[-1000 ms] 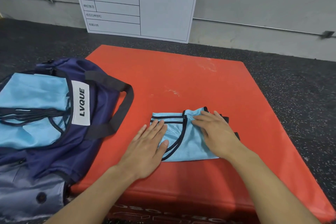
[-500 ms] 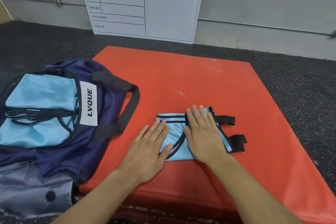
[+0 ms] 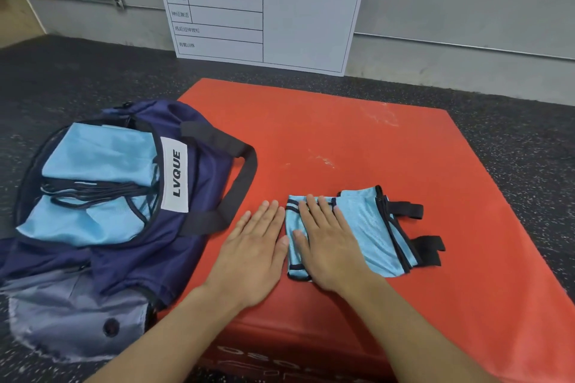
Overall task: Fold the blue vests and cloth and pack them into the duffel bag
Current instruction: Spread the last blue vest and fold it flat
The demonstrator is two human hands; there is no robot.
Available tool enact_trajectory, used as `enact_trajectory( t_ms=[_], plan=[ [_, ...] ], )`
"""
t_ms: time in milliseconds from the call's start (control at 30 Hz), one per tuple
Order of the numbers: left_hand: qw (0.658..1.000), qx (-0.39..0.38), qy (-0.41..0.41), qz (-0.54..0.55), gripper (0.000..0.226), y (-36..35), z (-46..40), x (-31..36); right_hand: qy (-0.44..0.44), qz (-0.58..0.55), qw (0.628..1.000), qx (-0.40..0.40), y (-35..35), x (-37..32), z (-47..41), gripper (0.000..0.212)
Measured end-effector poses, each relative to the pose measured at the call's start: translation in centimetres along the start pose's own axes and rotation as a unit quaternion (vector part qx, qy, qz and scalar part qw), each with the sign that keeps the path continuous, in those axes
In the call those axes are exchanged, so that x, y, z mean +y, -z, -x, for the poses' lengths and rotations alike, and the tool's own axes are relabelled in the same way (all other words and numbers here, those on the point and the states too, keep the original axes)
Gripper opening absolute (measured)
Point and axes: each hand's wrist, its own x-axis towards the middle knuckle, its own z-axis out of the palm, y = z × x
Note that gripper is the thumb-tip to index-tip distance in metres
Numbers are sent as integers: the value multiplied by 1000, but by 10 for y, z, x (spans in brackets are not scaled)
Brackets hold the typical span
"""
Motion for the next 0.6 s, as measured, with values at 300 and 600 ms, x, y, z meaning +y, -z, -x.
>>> enact_trajectory(
  t_ms=[300,600],
  plan=[
    [1000,4,-1,-12,62,18,9,-8,62,-6,998,-9,-8,-17,0,98],
    [989,-68,-123,53,66,42,19,1,162,-11,987,-14,15,-8,61,49]
  ],
)
